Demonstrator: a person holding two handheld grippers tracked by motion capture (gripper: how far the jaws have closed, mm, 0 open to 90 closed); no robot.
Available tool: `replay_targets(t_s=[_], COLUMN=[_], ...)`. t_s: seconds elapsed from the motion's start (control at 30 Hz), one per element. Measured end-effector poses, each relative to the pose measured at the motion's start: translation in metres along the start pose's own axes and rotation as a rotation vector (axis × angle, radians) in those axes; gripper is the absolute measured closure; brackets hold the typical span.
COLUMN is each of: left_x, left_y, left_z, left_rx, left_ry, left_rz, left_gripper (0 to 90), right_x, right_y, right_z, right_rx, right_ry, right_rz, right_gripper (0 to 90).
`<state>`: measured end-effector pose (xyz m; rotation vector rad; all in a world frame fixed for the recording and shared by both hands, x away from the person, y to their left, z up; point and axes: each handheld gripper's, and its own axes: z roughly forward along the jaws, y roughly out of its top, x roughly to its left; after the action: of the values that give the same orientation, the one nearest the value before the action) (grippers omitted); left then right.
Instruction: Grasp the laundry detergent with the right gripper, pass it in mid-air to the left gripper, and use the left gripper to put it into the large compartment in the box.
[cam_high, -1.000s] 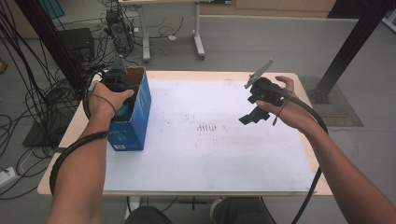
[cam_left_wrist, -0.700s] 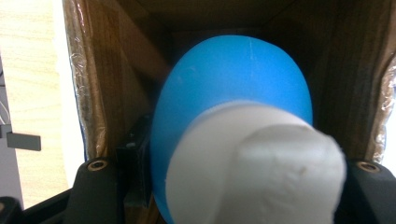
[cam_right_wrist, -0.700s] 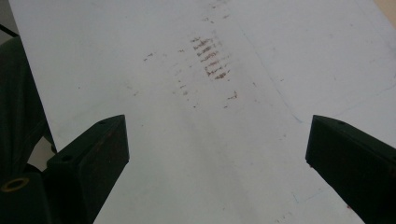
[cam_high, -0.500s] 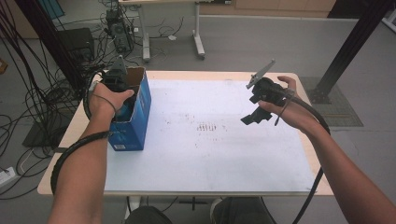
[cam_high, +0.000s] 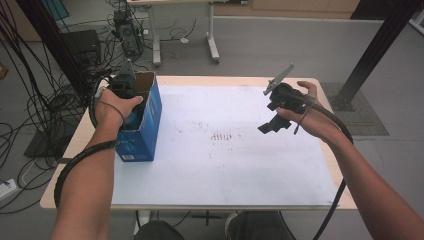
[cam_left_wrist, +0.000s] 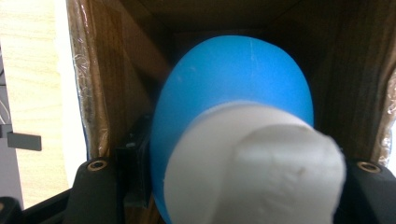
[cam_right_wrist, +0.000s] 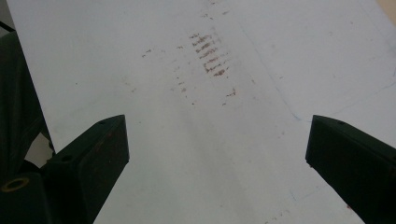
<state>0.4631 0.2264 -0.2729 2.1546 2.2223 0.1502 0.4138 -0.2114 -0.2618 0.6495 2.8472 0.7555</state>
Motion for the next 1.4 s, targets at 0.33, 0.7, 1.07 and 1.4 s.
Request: replay_targets(t_s=[0.33, 0.7, 1.07, 1.4], left_x=[0.0004, 0.001, 0.0014, 0.0013], left_y=[0.0, -0.0005, -0.0004, -0.0008], left_z=[0.0001, 0.0004, 0.0006, 0.0006], left_rx=[0.0, -0.002, -0.002, -0.004], left_ry=[0.0, -0.001, -0.001, -0.001], left_rz=[0.002, 0.002, 0.001, 0.001], left_gripper=[35.7, 35.6, 35.6, 35.6], right_x=[0.0005, 0.0014, 0.0015, 0.002], right_y=[0.0008, 0.0018, 0.0024, 0.0035], right_z=[-0.0002, -0.0004, 0.0006, 0.0018], right_rx=[0.002, 0.005, 0.009, 0.013], right_ry=[-0.003, -0.005, -0.004, -0.001], right_rz=[-0.004, -0.005, -0.008, -0.012], right_gripper=[6.1, 6.2, 6.2, 6.2])
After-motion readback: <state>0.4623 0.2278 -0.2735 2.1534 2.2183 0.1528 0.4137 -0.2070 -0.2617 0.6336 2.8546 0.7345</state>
